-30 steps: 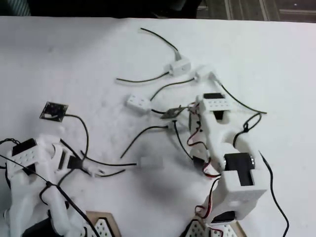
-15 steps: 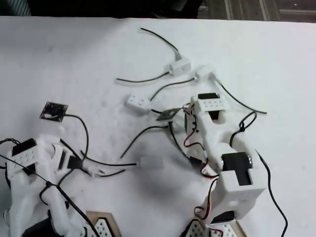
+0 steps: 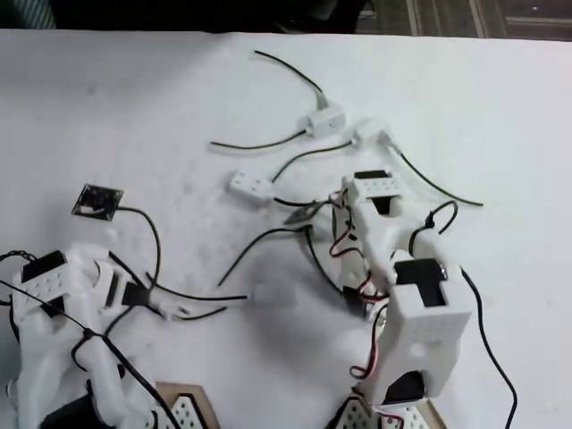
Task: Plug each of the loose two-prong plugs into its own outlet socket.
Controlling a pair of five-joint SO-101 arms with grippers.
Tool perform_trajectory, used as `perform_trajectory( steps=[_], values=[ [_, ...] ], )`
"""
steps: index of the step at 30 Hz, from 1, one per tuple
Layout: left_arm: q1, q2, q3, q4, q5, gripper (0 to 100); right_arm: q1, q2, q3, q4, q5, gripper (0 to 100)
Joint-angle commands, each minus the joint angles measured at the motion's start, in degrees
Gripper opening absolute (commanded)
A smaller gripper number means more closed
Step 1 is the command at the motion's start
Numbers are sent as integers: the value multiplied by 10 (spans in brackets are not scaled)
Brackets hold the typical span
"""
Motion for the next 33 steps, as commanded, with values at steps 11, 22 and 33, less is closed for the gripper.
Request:
perform_trajectory(
  steps=[11, 22, 33],
  values=[
    [-4, -18, 3, -7, 5, 328, -5, -118, -11, 76, 4, 17],
    [-4, -18, 3, -8, 5, 328, 90, -311, 0, 89, 3, 17],
    [-4, -18, 3, -8, 5, 328, 308, -309, 18, 55, 2, 17]
  ],
)
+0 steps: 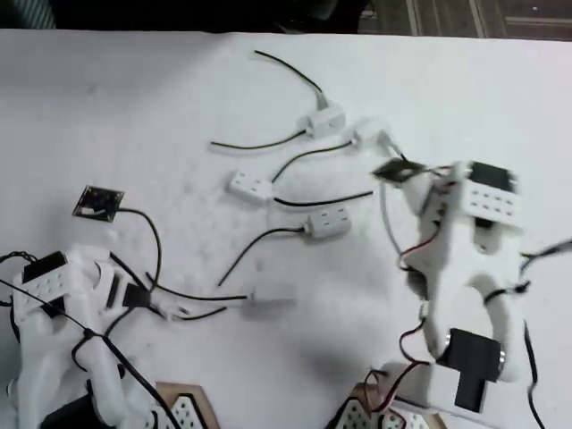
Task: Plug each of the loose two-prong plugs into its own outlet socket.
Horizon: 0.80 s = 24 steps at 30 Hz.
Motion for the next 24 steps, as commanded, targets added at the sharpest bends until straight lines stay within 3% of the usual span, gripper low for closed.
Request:
perform_trajectory(
  steps=[1, 10, 24],
  values=[
    [-4, -18, -2, -8, 5, 328, 68, -24, 21, -28, 1, 17],
    [-4, -18, -2, -7, 5, 328, 168, -24, 190, -165, 5, 17],
    [-4, -18, -1, -7, 5, 328, 79, -23, 273, -177, 2, 17]
  ],
)
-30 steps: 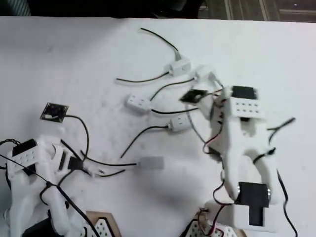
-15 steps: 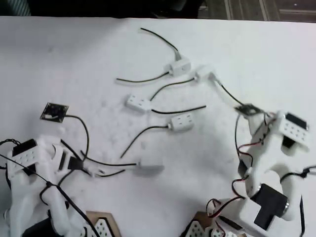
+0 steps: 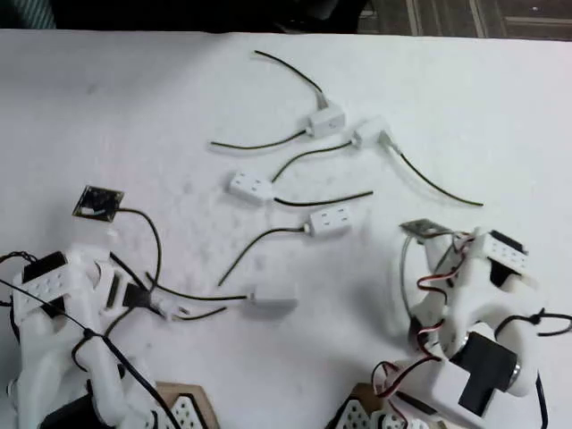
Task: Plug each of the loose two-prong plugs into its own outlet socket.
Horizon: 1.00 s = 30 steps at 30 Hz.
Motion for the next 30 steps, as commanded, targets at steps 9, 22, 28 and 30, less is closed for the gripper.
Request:
perform_trajectory(
  steps=[9, 22, 28, 30],
  values=[
    [-4, -18, -1, -7, 5, 328, -62, 6, 4, 0, 3, 17],
    [-5, -18, 0, -7, 5, 328, -124, 166, -84, -23, -75, 17],
    [-5, -18, 0, -8, 5, 328, -125, 76, -84, 44, -75, 17],
    [-5, -19, 0, -8, 5, 328, -125, 21, -84, 76, -75, 17]
  ],
)
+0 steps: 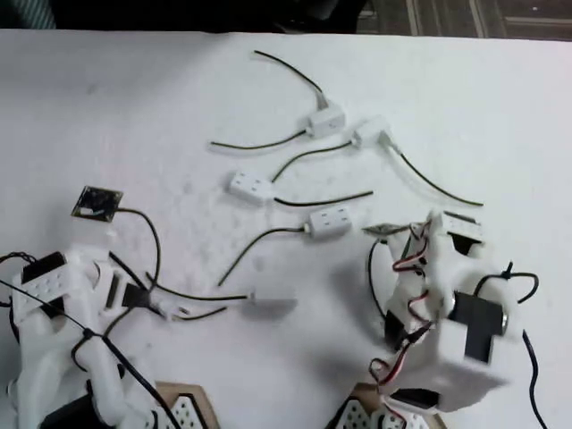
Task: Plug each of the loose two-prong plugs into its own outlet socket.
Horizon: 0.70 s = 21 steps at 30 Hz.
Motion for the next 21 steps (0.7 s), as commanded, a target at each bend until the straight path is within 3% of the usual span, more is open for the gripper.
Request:
perform_trajectory(
  steps=[1, 10, 16, 21],
  values=[
    [-2, -19, 0, -8, 5, 328, -6, -109, -20, 56, -4, 17],
    [1, -19, -1, -6, 5, 328, -8, -385, -19, 98, -14, 17],
    [0, -19, -1, -4, 6, 328, -73, -511, -15, 95, -161, 17],
    [0, -19, -1, -4, 6, 328, -156, -561, 55, -25, -284, 17]
  ],
)
